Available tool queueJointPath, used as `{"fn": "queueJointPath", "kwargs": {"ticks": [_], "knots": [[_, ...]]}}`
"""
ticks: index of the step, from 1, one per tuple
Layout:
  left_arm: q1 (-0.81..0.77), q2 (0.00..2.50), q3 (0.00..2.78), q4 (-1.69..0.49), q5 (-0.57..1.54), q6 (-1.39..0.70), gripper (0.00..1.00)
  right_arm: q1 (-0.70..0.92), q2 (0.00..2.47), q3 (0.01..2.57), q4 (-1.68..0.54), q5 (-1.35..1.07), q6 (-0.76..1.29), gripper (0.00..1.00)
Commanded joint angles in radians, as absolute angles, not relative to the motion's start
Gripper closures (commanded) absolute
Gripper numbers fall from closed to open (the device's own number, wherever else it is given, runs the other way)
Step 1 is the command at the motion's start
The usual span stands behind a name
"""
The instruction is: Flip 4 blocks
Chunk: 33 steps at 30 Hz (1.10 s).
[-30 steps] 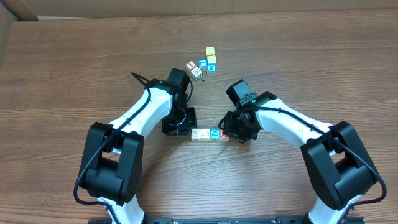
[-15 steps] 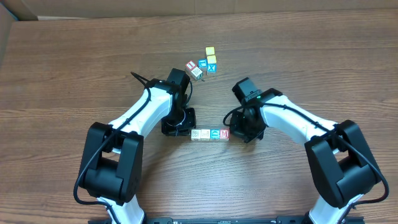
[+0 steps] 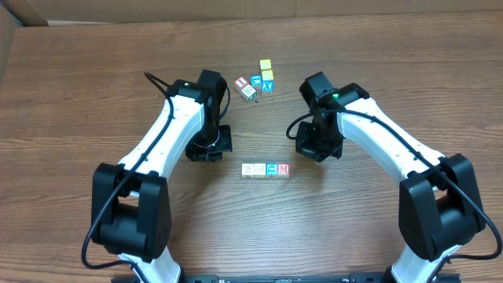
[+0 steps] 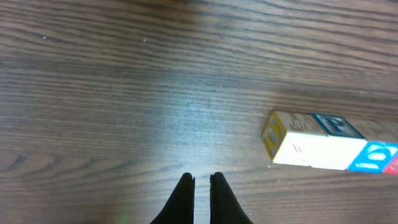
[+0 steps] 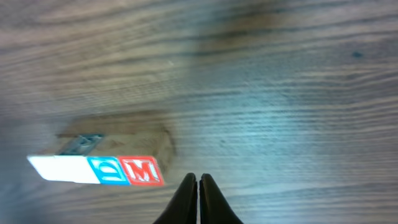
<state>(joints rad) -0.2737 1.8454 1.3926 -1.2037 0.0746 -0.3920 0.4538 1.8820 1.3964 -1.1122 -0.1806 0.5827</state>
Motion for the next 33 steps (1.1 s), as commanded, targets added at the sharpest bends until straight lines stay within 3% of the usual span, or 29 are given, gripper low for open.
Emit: {"fn": "queueJointPath", "kwargs": {"ticks": [1, 13, 33], "knots": [[-0.308, 1.790, 1.351, -1.190, 0.077, -0.390, 0.96, 0.478, 1.857, 1.383, -1.093, -0.123, 0.627, 0.96], [-0.378, 1.793, 1.130, -0.927, 0.078, -0.503, 0.96, 0.523, 1.857, 1.233, -0.897, -0.081, 0.720, 0.96], [-0.389, 1.793, 1.130, -0.864, 0.079, -0.520, 0.96, 0.550, 1.857, 1.177, -0.804, -0.105, 0.760, 0.96]]}}
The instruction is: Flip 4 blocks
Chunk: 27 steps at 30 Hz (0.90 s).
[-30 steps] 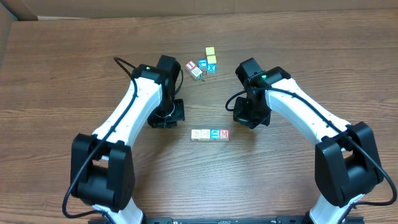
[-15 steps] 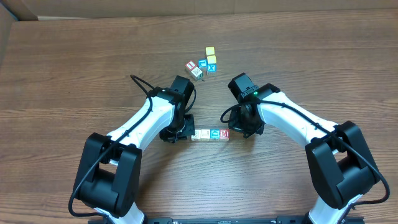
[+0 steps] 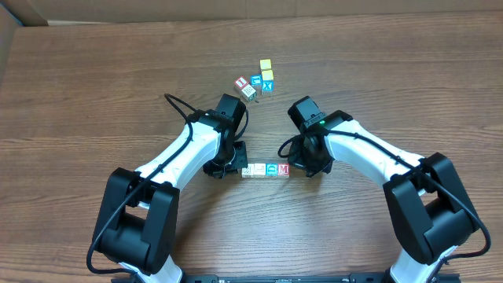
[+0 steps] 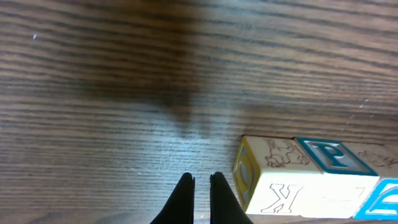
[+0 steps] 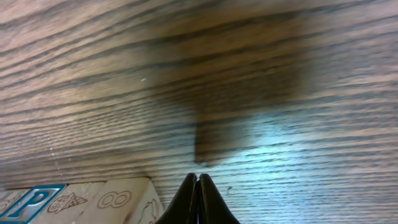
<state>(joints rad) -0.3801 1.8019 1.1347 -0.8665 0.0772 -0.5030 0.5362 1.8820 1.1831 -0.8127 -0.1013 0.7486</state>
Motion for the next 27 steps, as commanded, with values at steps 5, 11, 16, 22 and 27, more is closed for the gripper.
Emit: {"fn": "queueJointPath", "kwargs": {"ticks": [5, 11, 16, 22, 27], "knots": [[-0.390, 1.793, 1.128, -0.871, 0.079, -0.520, 0.96, 0.572, 1.857, 1.177, -0.772, -0.101, 0.760, 0.96], [-0.393, 1.793, 1.123, -0.878, 0.078, -0.521, 0.96, 0.583, 1.857, 1.177, -0.767, -0.068, 0.760, 0.96], [-0.399, 1.793, 1.110, -0.871, 0.076, -0.520, 0.96, 0.583, 1.857, 1.177, -0.771, -0.075, 0.760, 0.96], [-0.400, 1.794, 1.083, -0.820, 0.079, -0.521, 0.96, 0.583, 1.857, 1.177, -0.789, -0.091, 0.760, 0.96], [-0.400, 1.794, 1.081, -0.810, 0.079, -0.521, 0.96, 0.583, 1.857, 1.177, -0.809, -0.091, 0.760, 0.96]]}}
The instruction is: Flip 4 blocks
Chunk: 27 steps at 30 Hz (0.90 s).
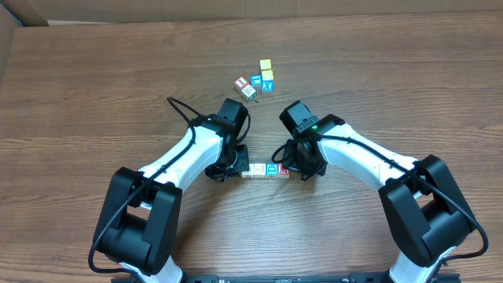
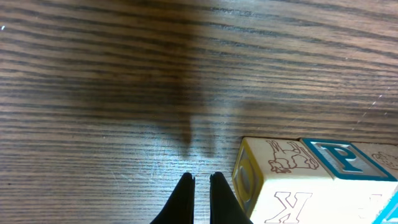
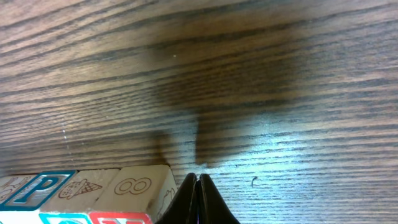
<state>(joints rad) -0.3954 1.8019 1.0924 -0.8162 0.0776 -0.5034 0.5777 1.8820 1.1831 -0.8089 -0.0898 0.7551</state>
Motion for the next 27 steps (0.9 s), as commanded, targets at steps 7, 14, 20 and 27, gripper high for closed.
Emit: {"fn": "queueJointPath", "kwargs": {"ticks": [7, 14, 20, 27], "knots": [[-0.400, 1.794, 1.081, -0.798, 0.079, -0.521, 0.96, 0.583, 1.857, 1.177, -0.801, -0.152, 0.760, 0.96], [-0.400, 1.794, 1.081, -0.799, 0.079, -0.521, 0.96, 0.583, 1.857, 1.177, -0.801, -0.159, 0.760, 0.96], [-0.400, 1.794, 1.081, -0.794, 0.118, -0.521, 0.96, 0.583, 1.857, 1.177, -0.810, -0.159, 0.760, 0.96], [-0.400, 1.794, 1.081, -0.766, 0.122, -0.520, 0.96, 0.583, 1.857, 1.177, -0.813, -0.159, 0.760, 0.96]]}}
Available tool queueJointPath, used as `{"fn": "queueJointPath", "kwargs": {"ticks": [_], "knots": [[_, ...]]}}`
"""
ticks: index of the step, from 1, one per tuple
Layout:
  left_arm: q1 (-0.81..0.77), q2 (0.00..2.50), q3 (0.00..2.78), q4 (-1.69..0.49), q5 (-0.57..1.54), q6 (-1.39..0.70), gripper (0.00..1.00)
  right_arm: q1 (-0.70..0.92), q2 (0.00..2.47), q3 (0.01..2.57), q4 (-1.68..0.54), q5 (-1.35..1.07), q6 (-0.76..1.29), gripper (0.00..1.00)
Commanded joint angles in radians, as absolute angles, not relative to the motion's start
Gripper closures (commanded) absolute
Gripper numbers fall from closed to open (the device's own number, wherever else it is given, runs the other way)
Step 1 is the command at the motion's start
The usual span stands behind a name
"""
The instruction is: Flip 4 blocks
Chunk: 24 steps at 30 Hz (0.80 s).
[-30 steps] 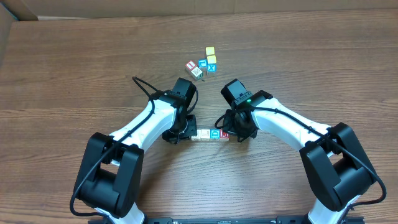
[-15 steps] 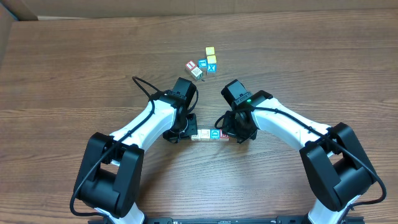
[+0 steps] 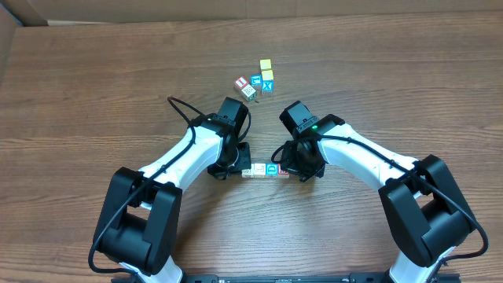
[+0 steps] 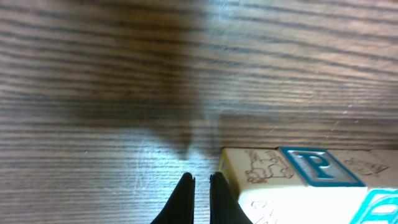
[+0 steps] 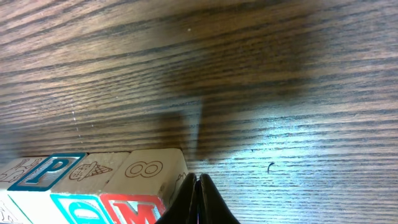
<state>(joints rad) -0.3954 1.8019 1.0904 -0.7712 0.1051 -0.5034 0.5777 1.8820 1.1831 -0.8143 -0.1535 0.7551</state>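
Observation:
A row of four lettered blocks [image 3: 262, 170] lies on the table between my two arms. My left gripper [image 3: 235, 169] is shut, its right fingertip [image 4: 219, 186] against the row's left end block [image 4: 261, 171]. My right gripper [image 3: 295, 168] is shut too, its tips touching the right end block [image 5: 149, 177], which has an 8 on top and a red M on its near face. In the left wrist view my left gripper [image 4: 201, 184] sits low beside the blue P block [image 4: 317, 165]. In the right wrist view my right gripper [image 5: 198, 180] stands at the 8 block's corner.
A loose cluster of several more blocks [image 3: 258, 82] lies farther back, behind both arms. A black cable [image 3: 182, 108] loops off the left arm. The wooden table [image 3: 94, 94] stretches wide to the left and right.
Both grippers have closed in a little on the row. The left finger now covers the row's yellow end face. The red M face shows in the right wrist view.
Both grippers, shut, first stood behind the row and well apart from it. Then they had come down to the row's two ends, a short gap away. Now each touches its end block, the row pressed between them.

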Motion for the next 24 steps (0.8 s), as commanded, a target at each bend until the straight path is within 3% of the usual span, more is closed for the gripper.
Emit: {"fn": "queueJointPath", "kwargs": {"ticks": [1, 24], "knots": [[-0.400, 1.794, 1.081, -0.766, 0.123, -0.520, 0.96, 0.583, 1.857, 1.177, -0.813, -0.159, 0.760, 0.96], [-0.400, 1.794, 1.082, -0.760, 0.184, -0.516, 0.96, 0.583, 1.857, 1.177, -0.801, -0.233, 0.760, 0.96]]}}
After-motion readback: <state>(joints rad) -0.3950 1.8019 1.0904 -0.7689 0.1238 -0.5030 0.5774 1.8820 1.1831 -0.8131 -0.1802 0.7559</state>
